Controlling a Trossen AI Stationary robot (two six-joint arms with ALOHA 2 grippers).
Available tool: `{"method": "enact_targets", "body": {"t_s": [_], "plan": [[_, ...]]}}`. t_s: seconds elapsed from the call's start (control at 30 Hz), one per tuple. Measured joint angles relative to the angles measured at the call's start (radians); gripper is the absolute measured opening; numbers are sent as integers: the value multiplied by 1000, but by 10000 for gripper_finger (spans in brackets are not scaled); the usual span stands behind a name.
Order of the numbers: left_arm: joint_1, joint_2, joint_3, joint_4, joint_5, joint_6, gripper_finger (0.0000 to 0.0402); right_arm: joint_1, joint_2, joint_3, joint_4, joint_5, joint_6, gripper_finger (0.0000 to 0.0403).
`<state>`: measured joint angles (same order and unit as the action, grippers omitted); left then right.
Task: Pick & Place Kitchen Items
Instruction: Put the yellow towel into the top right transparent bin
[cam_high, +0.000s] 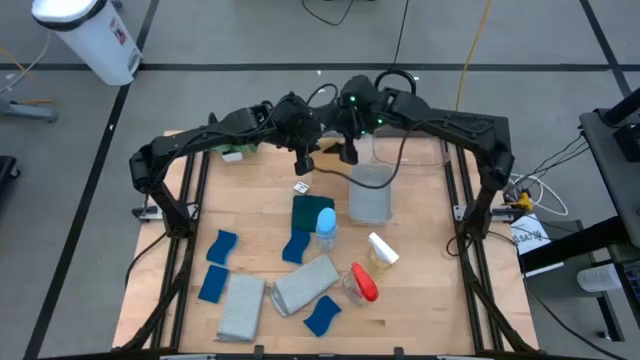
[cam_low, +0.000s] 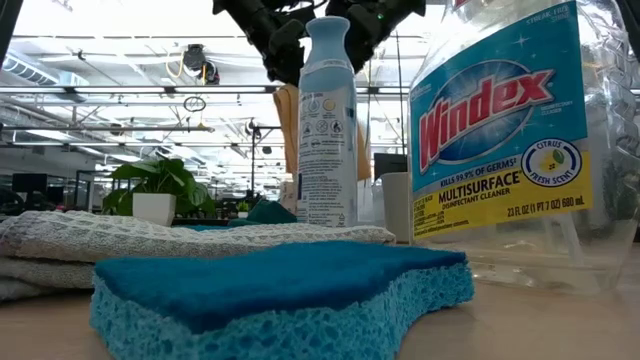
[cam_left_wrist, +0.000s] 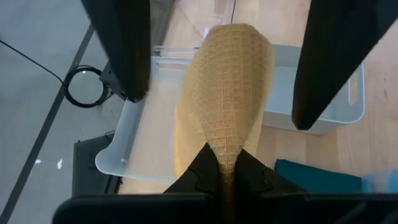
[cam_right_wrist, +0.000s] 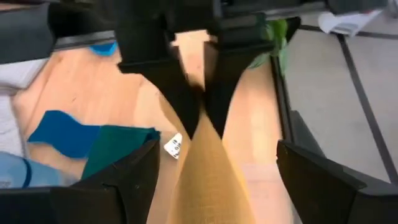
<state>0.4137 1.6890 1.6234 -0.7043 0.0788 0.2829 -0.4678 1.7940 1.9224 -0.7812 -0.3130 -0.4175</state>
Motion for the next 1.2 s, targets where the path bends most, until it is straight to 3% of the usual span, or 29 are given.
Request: {"method": "enact_targets", "body": {"t_s": [0.17,0.37,0.8,1.0,1.2], "plan": [[0,0,0,-3,0,0,15,5,21,0,-31,-29,-18,268],[0,0,0,5,1,0,15,3,22,-1,-60,-30,-45,214],[-3,0,0,23,56,-13,20,3,20,-37,-79,-32,-138,11],[-4,-15,0,80,40,-82,86,-7,1,-44,-87,-29,-134,4],[-4,-88,2,110,-73,-84,179,-38,-49,-48,-113,-27,-119,3]]}}
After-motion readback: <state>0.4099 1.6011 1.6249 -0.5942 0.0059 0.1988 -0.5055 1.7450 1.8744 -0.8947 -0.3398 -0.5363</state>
